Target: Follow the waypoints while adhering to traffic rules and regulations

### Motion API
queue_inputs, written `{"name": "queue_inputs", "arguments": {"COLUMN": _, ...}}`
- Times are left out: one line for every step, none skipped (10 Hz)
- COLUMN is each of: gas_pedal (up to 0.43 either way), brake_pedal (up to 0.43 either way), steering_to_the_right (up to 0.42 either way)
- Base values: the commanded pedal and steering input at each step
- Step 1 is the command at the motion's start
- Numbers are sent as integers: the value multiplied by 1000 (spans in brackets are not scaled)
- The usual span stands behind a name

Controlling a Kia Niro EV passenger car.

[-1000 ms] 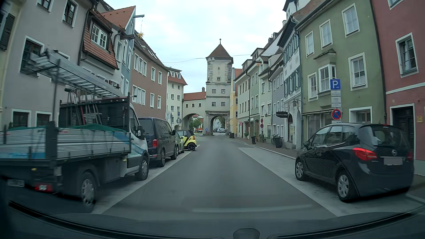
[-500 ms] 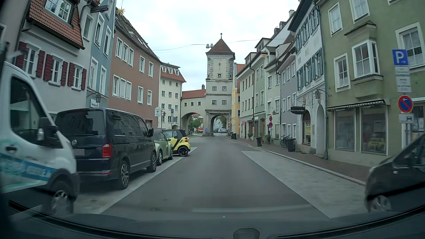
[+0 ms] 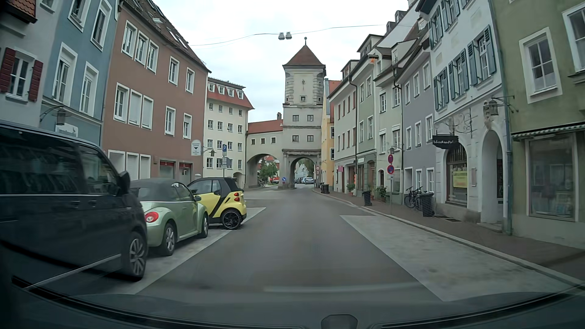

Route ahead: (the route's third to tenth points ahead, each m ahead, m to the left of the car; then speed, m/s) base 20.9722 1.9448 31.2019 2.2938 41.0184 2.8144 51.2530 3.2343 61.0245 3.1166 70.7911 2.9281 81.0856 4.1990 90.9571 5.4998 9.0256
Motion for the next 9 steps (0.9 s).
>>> {"name": "queue_inputs", "arguments": {"gas_pedal": 59, "brake_pedal": 0, "steering_to_the_right": -8}}
{"name": "queue_inputs", "arguments": {"gas_pedal": 59, "brake_pedal": 0, "steering_to_the_right": -8}}
{"name": "queue_inputs", "arguments": {"gas_pedal": 59, "brake_pedal": 0, "steering_to_the_right": -10}}
{"name": "queue_inputs", "arguments": {"gas_pedal": 59, "brake_pedal": 0, "steering_to_the_right": -12}}
{"name": "queue_inputs", "arguments": {"gas_pedal": 59, "brake_pedal": 0, "steering_to_the_right": -12}}
{"name": "queue_inputs", "arguments": {"gas_pedal": 59, "brake_pedal": 0, "steering_to_the_right": -12}}
{"name": "queue_inputs", "arguments": {"gas_pedal": 59, "brake_pedal": 0, "steering_to_the_right": -12}}
{"name": "queue_inputs", "arguments": {"gas_pedal": 59, "brake_pedal": 0, "steering_to_the_right": -12}}
{"name": "queue_inputs", "arguments": {"gas_pedal": 59, "brake_pedal": 0, "steering_to_the_right": -12}}
